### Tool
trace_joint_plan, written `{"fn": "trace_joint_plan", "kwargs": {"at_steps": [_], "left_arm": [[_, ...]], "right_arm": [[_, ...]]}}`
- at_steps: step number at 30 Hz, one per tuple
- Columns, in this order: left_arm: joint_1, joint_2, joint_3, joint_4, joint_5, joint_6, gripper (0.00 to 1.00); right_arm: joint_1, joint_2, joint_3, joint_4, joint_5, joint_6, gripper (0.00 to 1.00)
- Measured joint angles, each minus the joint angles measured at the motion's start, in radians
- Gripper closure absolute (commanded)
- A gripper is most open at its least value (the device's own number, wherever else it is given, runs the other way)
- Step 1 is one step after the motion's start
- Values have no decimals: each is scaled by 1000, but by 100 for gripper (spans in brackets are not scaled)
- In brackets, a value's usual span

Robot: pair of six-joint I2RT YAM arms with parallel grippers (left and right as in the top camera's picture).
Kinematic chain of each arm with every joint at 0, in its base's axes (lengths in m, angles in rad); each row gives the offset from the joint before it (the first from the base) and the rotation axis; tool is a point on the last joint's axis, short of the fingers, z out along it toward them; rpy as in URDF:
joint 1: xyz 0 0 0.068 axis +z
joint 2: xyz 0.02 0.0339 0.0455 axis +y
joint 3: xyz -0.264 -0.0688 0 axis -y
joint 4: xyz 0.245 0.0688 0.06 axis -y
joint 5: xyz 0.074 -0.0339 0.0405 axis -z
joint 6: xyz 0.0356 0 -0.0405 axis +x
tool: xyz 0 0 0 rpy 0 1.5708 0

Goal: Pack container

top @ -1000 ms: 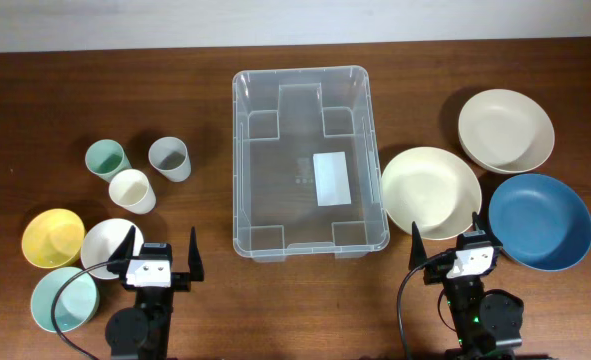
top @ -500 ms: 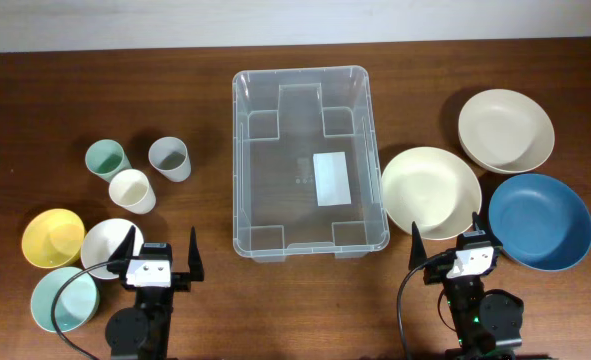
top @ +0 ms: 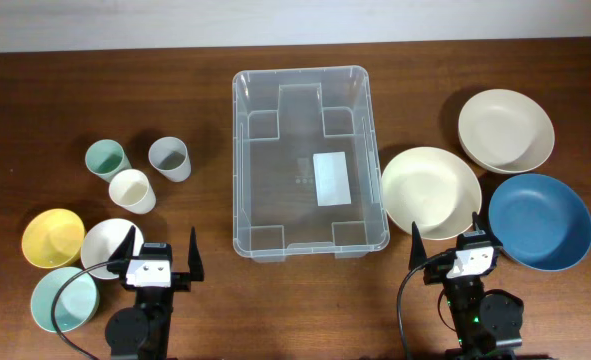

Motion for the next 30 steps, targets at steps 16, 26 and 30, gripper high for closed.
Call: {"fn": "trace_joint_plan", "kwargs": {"at_steps": [16,26,30], "left_arm": [[0,0,0,0,0,0,0],[0,0,0,0,0,0,0],[0,0,0,0,0,0,0]], "right_arm": [[0,0,0,0,0,0,1],[0,0,0,0,0,-1,1],[0,0,0,0,0,0,1]]}}
